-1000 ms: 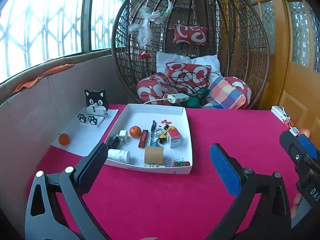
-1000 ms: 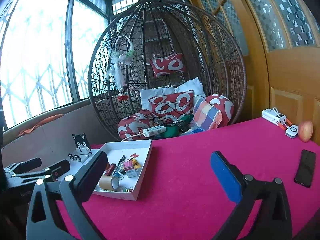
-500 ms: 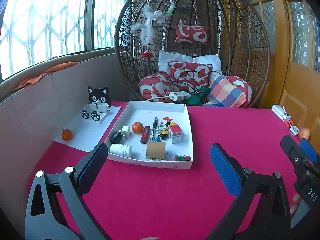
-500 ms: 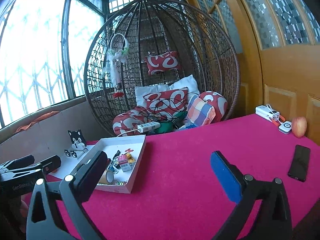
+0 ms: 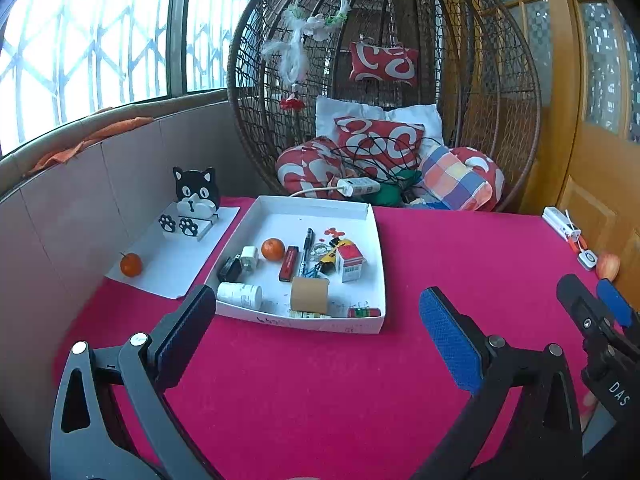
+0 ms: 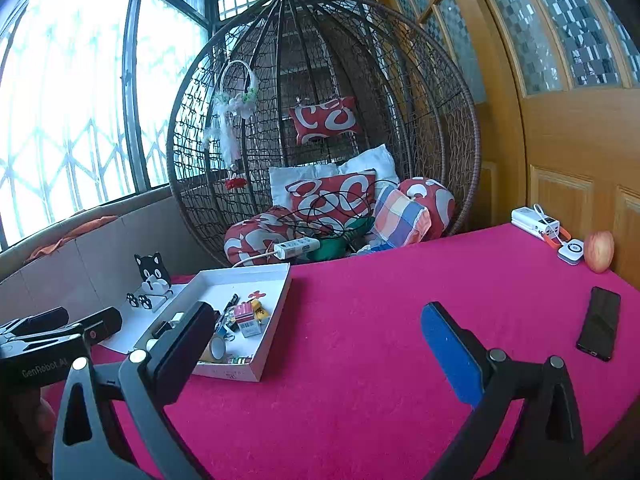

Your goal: Organize rigid objects

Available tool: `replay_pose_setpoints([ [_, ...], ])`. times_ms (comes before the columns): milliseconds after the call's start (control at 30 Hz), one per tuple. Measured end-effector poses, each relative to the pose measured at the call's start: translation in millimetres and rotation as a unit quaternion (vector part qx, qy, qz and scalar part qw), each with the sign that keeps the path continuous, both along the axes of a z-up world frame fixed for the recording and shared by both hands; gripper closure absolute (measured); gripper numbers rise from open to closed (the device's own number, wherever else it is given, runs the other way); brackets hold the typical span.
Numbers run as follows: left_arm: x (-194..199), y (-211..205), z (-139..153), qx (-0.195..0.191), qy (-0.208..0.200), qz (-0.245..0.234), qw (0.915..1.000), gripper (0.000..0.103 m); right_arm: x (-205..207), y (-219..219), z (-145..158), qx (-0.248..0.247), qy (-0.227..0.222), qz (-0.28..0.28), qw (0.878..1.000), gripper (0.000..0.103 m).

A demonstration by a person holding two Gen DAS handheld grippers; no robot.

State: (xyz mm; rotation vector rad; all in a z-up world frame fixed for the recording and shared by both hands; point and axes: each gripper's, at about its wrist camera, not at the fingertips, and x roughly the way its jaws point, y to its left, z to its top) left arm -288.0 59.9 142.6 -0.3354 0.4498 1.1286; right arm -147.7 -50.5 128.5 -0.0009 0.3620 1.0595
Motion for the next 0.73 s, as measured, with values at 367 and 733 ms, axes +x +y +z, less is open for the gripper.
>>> replay_pose_setpoints([
  [367, 5.3, -2.4, -3.0, 0.0, 0.003, -0.003, 1.0, 0.0, 0.4, 0.3, -3.3, -0.003, 0.003, 0.001, 1.0, 0.0],
  [733, 4.6, -5.0, -1.3, 0.004, -0.004, -0.006, 1.0, 0.0, 0.1, 1.1, -5.0, -0.006, 0.007, 0.001, 1.0, 0.0],
])
